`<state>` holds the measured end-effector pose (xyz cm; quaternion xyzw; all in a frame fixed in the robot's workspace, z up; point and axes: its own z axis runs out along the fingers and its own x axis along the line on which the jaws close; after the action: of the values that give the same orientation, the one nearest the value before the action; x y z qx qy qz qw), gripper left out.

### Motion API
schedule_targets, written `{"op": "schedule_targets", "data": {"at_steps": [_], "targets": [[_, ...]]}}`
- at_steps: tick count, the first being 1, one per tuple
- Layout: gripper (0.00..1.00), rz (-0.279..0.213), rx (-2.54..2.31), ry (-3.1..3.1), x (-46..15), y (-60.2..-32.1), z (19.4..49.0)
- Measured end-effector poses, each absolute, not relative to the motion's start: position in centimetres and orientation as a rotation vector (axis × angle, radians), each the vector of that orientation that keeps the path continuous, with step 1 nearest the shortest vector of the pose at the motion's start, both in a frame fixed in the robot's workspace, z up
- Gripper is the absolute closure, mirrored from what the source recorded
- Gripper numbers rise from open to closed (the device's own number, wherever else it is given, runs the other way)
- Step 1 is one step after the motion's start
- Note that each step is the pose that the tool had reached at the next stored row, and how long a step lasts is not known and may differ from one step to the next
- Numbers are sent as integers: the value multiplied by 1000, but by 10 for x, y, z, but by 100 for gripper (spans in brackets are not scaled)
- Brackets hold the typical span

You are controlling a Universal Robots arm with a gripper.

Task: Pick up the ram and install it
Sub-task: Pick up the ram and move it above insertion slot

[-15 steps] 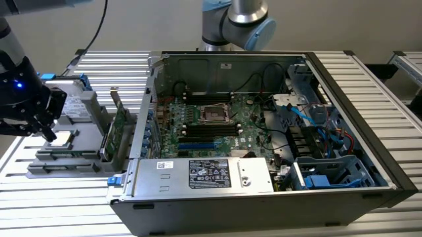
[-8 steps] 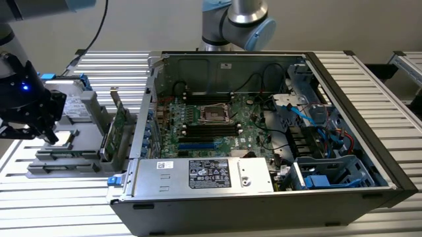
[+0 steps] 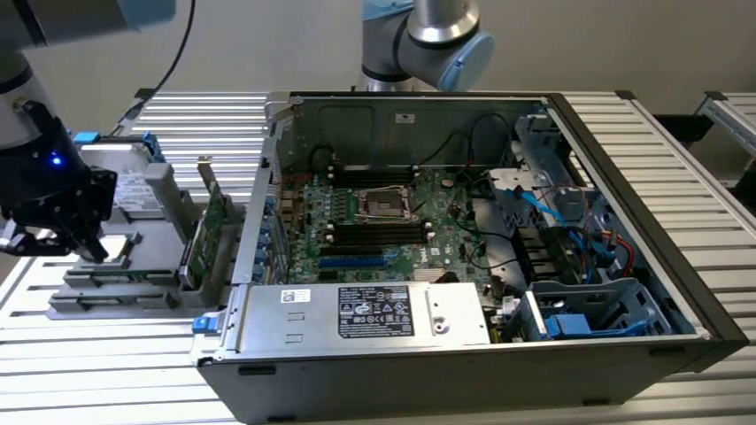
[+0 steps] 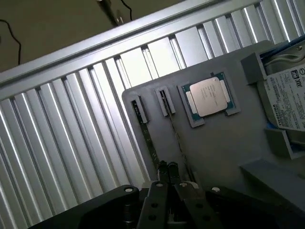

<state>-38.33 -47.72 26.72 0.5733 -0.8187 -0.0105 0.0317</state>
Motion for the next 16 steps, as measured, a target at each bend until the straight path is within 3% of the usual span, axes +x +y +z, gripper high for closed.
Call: {"op": "schedule_targets", "data": {"at_steps": [16], "targets": [[90,-21,2109,-2235,-383,-477,254]]}}
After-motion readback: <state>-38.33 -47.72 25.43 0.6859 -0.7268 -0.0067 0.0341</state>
